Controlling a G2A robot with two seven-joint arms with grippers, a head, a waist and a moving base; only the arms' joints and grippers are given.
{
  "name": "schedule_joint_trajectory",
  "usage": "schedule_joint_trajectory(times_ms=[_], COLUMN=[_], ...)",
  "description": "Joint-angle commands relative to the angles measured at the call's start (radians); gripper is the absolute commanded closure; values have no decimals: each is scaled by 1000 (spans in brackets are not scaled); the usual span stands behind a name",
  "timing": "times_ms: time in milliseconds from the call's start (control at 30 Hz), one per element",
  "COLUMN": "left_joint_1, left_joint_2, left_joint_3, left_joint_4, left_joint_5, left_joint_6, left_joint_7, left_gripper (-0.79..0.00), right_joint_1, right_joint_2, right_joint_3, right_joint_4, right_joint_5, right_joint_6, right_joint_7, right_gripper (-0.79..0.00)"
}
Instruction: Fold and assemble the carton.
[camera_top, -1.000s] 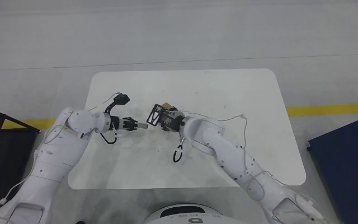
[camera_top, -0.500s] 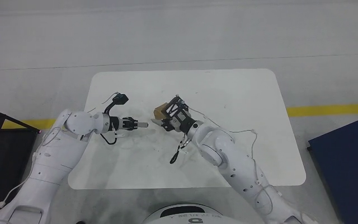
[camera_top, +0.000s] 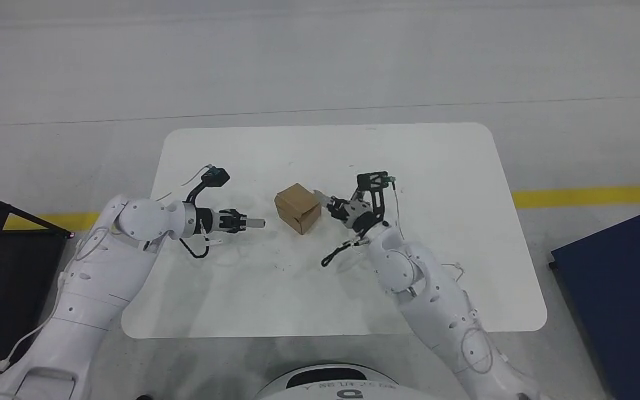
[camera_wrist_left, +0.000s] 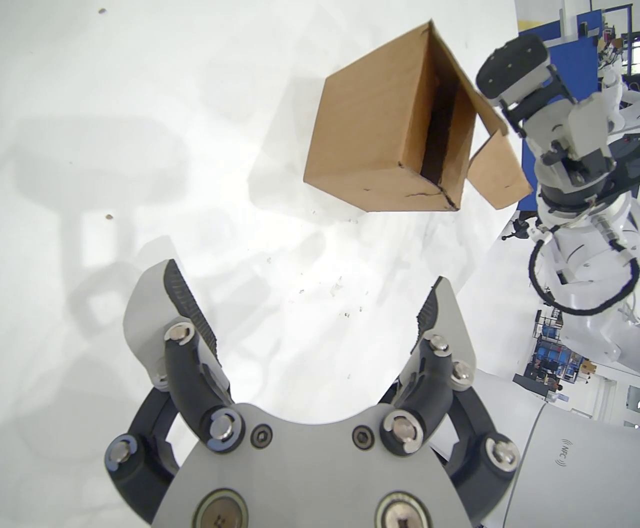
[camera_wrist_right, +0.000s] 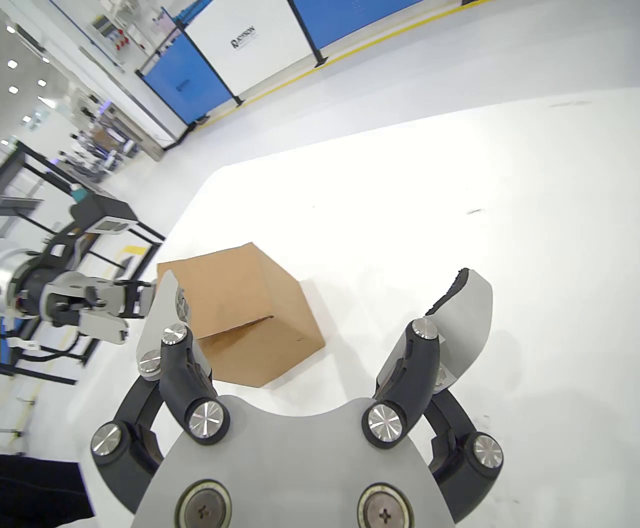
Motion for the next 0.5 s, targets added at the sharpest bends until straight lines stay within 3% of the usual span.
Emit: schedule_joint_trajectory(times_ms=[0,100,233,400,467], left_joint_1=[0,0,0,0,0], left_joint_2=[0,0,0,0,0], left_joint_3=[0,0,0,0,0], left_joint_4=[0,0,0,0,0], left_joint_5=[0,0,0,0,0], left_joint_6=[0,0,0,0,0], left_joint_7=[0,0,0,0,0], left_gripper=[-785,-785,-785,-785,-785], right_joint_1=[13,52,121,181,193], right_joint_2=[-3,-6,-17,-28,-28], right_joint_3=[-8,-29,-57,-86,-83], right_joint_4=[7,35,113,191,206], right_joint_5=[18,16,29,80,130], right_joint_6=[-19,-65,-83,-131,-186], right_joint_7=[-5,19,43,105,154], right_gripper=[-742,-690,-536,-406,-394])
